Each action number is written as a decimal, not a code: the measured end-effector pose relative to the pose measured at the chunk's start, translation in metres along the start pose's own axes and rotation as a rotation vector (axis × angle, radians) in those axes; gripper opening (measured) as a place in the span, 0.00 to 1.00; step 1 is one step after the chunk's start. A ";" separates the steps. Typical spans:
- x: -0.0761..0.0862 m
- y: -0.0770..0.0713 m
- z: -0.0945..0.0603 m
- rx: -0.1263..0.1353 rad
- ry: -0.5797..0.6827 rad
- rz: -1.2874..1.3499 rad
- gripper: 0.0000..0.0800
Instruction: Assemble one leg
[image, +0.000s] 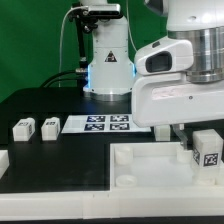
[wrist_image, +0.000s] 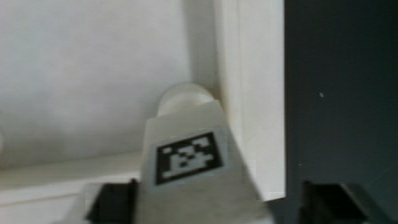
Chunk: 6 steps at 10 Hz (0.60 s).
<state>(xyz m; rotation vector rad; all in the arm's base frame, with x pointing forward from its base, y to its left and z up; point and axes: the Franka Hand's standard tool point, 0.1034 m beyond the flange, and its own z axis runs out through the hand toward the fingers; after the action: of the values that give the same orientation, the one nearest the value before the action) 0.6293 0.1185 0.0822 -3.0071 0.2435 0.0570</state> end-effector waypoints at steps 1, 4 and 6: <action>0.001 0.003 0.000 -0.003 0.001 0.108 0.38; 0.001 0.005 0.001 0.009 0.001 0.443 0.38; -0.001 0.004 0.003 0.018 0.000 0.746 0.37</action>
Offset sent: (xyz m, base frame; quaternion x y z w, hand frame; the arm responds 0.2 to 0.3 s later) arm 0.0000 -0.0094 -0.0007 0.0223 0.0246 0.3409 0.9395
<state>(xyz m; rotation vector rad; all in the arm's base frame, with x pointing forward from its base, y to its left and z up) 0.6279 0.1147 0.0788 -2.7132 1.3251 0.1197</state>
